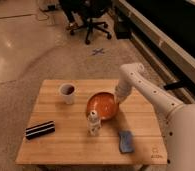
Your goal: Drag the ceramic bowl in a circle
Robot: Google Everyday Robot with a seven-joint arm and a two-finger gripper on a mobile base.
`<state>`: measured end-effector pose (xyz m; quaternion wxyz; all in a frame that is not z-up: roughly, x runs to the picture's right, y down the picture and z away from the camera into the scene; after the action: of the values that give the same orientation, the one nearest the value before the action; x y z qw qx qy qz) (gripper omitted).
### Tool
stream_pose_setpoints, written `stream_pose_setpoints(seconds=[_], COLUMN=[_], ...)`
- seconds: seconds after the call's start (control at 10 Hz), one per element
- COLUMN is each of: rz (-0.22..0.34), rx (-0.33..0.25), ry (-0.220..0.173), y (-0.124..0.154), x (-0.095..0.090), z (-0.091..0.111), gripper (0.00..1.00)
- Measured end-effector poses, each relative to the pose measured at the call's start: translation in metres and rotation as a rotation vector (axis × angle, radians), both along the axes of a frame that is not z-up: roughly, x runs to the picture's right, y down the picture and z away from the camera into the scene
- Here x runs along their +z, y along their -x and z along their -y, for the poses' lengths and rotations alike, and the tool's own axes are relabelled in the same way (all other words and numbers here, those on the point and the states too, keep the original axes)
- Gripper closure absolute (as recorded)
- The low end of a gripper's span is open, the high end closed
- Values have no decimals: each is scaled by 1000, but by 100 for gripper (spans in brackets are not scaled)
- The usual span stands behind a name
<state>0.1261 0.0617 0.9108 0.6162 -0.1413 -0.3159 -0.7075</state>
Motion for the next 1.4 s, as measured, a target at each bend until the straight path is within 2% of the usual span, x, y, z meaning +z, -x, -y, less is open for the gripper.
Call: stream_pose_setpoints(seconds=[0.1,0.3,0.6,0.8,1.1,1.2,1.4], rz=[-1,-26,-118,-202,-311,-333,-379], rx=[-5,-2,27,61,90,92,76], ry=[-28,-58,-93,-122,-144,-143,-120], y=[6,3,-31,-71,-132,-147,-185], x=[10,24,49,61,63,61,51], z=[14,28,46,61,73,71,54], gripper=[100,100,100,100,100,100,100])
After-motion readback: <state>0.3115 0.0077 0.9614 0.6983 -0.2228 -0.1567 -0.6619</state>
